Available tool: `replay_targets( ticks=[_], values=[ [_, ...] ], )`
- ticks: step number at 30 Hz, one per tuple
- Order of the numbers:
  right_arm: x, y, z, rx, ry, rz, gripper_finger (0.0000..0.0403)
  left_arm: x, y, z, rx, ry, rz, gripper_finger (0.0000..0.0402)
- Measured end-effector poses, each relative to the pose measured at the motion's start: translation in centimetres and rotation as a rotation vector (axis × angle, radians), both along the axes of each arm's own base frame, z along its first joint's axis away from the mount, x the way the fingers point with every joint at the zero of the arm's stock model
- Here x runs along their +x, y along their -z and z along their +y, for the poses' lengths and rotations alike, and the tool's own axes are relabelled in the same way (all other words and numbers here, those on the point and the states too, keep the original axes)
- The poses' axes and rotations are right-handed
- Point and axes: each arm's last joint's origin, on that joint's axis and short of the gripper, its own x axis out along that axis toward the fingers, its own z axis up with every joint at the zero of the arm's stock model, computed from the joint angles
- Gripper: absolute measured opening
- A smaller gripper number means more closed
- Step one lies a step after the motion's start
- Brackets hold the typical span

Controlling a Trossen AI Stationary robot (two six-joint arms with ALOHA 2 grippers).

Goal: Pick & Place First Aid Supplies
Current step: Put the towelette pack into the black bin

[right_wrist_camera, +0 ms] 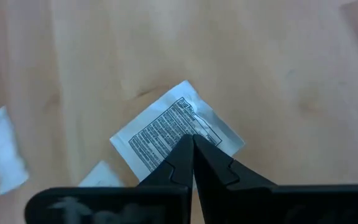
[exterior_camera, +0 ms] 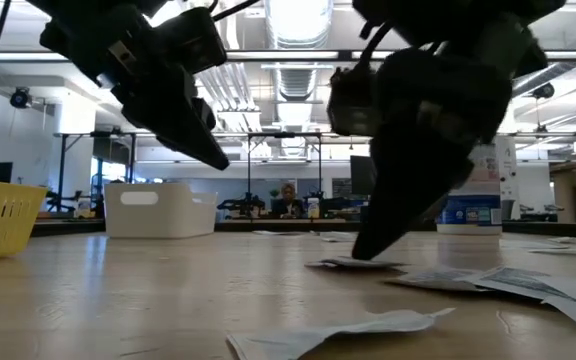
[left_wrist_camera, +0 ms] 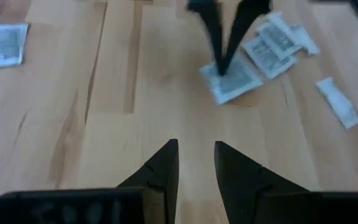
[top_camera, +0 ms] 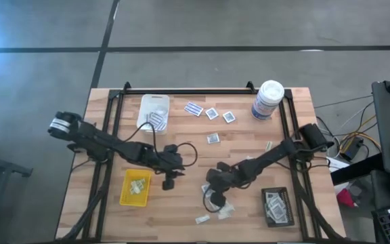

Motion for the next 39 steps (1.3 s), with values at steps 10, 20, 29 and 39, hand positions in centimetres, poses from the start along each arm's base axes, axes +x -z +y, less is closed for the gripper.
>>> replay_targets(
  ticks=[10,20,29,39],
  values=[
    [1.4,0.6,-3.1,-0.023,0.139,-0.036,0.0008,1.6,1.2,-0.4,0.003,0.016,-0.069,0.0096],
    [2.3,0.8,-3.3,-0.005,0.141,-0.105,0.0008,3.7,4.3,-0.4,0.036,0.002,-0.112,0.0096],
    [2.5,0.5,-3.2,0.002,0.136,-0.113,0.0008,4.1,6.9,0.4,0.011,-0.093,-0.031,0.0096],
    [2.5,0.4,-3.1,0.009,0.143,-0.117,0.0008,4.2,7.8,0.4,-0.009,-0.127,-0.001,0.0096]
  ],
)
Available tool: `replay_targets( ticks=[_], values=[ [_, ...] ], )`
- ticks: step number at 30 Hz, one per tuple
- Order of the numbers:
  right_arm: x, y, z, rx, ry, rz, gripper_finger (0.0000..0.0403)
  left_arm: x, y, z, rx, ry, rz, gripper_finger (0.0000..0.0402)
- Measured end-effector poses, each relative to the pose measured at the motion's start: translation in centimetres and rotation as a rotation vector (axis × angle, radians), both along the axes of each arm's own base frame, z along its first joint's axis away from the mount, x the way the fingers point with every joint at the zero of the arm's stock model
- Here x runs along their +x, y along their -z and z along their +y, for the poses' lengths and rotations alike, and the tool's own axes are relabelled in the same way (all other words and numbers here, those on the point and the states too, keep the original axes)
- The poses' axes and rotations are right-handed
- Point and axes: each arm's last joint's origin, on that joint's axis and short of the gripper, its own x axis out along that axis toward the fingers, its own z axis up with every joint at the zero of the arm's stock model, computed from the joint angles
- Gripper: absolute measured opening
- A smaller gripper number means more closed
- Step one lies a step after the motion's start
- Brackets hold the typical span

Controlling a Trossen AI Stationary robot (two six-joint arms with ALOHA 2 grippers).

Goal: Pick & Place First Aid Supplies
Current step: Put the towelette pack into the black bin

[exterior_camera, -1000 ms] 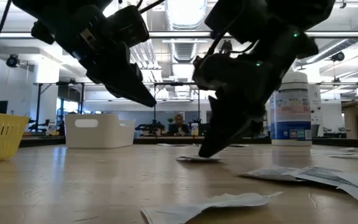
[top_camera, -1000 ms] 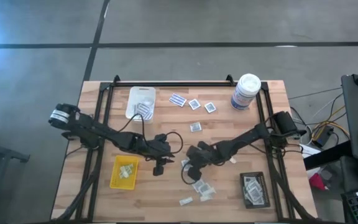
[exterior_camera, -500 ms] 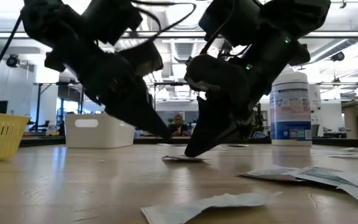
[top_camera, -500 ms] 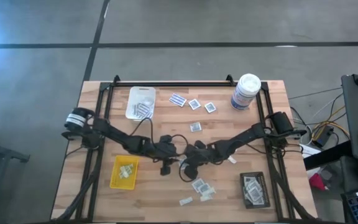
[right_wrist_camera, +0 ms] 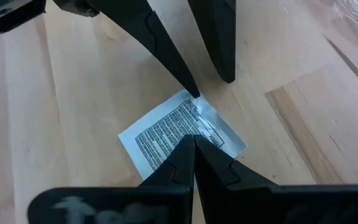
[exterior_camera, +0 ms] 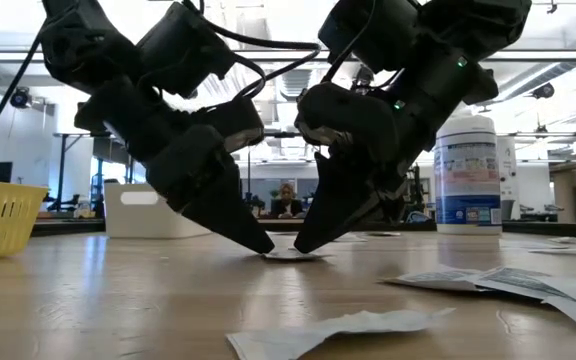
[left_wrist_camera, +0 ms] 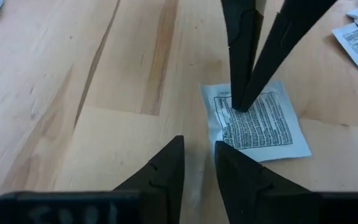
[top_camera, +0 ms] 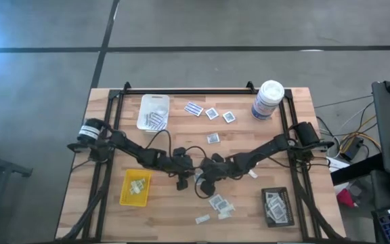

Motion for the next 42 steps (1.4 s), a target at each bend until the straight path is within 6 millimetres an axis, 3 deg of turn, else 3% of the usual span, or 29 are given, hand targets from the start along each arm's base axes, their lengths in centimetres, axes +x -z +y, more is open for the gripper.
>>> replay_targets(
  ticks=[7,13,19,28,36,42],
  values=[
    [-0.1,-0.9,0.0,0.006,0.002,-0.019,0.0008,-0.1,0.1,0.0,-0.05,-0.046,0.026,0.0096],
    [-0.6,-3.0,-0.2,0.004,0.001,-0.032,0.0011,-0.3,0.3,0.0,-0.109,-0.104,0.055,0.0096],
    [-2.0,-4.1,-0.6,-0.015,0.009,0.063,0.0046,-0.3,0.4,0.0,-0.135,-0.125,0.064,0.0096],
    [-1.8,-3.3,-2.1,0.047,0.134,0.081,0.011,-0.3,0.4,0.0,-0.156,-0.14,0.061,0.0096],
    [-1.2,-2.6,-2.3,0.097,0.149,0.058,0.0134,-0.3,0.3,0.0,-0.139,-0.123,0.053,0.0096],
    [-1.1,-2.0,-2.2,0.105,0.14,0.074,0.0144,-0.5,-0.9,-0.1,-0.091,-0.053,0.009,0.0096]
  ],
)
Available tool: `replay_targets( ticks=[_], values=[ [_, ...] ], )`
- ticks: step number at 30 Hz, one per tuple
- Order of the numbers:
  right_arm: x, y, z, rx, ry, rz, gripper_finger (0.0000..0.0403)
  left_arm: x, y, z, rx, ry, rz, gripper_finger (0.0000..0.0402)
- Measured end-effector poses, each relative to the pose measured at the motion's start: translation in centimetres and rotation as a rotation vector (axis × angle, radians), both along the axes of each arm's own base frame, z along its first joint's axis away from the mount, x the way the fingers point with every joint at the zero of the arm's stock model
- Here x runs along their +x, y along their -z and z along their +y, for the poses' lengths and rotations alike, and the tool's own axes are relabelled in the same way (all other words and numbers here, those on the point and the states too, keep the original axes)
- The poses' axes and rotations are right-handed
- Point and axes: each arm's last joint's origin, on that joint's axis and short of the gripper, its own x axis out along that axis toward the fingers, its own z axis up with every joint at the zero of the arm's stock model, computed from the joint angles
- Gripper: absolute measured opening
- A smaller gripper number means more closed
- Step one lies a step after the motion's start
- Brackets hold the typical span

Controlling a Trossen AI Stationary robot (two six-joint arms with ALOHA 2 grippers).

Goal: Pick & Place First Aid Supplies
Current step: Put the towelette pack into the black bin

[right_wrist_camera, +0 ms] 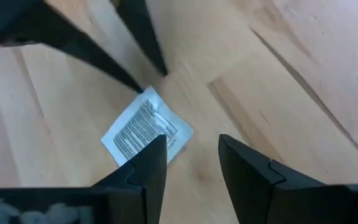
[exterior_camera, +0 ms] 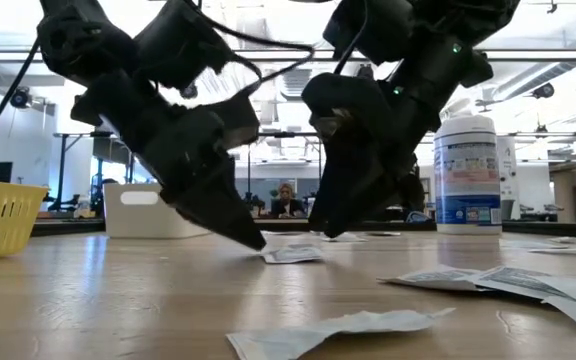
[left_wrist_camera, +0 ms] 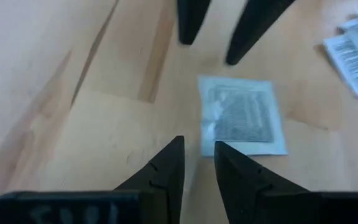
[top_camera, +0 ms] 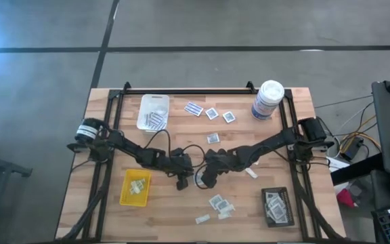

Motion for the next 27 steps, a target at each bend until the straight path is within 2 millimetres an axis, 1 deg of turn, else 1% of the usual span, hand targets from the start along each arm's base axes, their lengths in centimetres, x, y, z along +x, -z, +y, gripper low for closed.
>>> replay_targets(
  ticks=[4,6,11,14,17,23,27],
  values=[
    [0.1,-0.1,-0.2,-0.021,0.011,-0.009,0.0151,0.0,-1.3,-0.2,0.011,0.021,-0.053,0.0096],
    [0.1,-0.1,-0.3,-0.022,0.015,-0.013,0.0154,-0.1,-1.4,-0.6,0.031,0.046,-0.064,0.0096],
    [0.2,-0.2,-0.5,-0.018,0.027,-0.018,0.016,-0.2,-1.6,-2.6,0.015,0.165,-0.102,0.0096],
    [0.2,-0.2,-0.6,-0.011,0.037,-0.023,0.016,0.0,-1.1,-3.2,0.024,0.185,-0.129,0.0096],
    [0.3,-0.2,-0.6,-0.001,0.05,-0.029,0.016,0.4,-0.6,-3.3,0.028,0.178,-0.15,0.0096],
    [0.4,-0.2,-0.6,0.001,0.051,-0.038,0.0162,0.6,1.4,-3.0,0.021,0.15,-0.09,0.0096],
    [0.4,-0.1,-0.6,0.007,0.063,-0.043,0.016,0.6,1.6,-3.0,0.018,0.147,-0.087,0.0096]
  ],
)
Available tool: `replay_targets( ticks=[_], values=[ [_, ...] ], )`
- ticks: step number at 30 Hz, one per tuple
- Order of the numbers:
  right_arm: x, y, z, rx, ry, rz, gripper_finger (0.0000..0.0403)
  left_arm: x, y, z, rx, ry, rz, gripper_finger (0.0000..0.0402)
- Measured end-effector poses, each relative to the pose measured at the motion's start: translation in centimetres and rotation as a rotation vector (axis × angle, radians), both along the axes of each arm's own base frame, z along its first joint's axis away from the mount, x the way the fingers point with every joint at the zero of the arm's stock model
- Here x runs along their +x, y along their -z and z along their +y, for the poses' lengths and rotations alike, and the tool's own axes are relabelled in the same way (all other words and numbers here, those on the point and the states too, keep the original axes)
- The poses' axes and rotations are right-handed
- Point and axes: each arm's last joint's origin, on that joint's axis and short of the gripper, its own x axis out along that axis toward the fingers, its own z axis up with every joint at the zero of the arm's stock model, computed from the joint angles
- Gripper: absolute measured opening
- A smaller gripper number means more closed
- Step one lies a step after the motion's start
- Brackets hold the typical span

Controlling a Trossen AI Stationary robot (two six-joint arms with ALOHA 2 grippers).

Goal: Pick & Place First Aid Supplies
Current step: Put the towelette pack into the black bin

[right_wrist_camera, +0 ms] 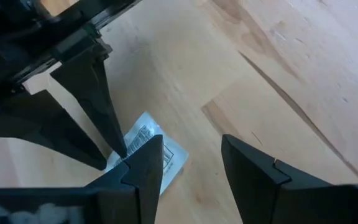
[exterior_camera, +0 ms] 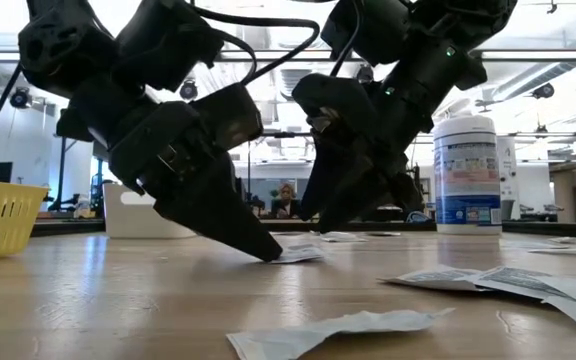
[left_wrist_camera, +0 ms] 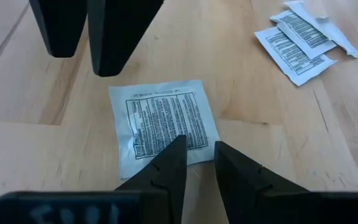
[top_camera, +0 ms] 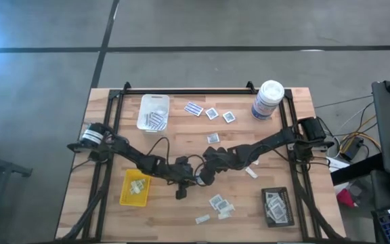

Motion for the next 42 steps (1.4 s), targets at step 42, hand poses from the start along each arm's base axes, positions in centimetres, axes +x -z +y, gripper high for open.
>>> replay_targets(
  ticks=[42],
  values=[
    [-1.1,1.6,-0.5,0.052,0.092,-0.036,0.0148,0.7,-0.1,2.1,0.049,0.034,-0.025,0.0096]
  ],
)
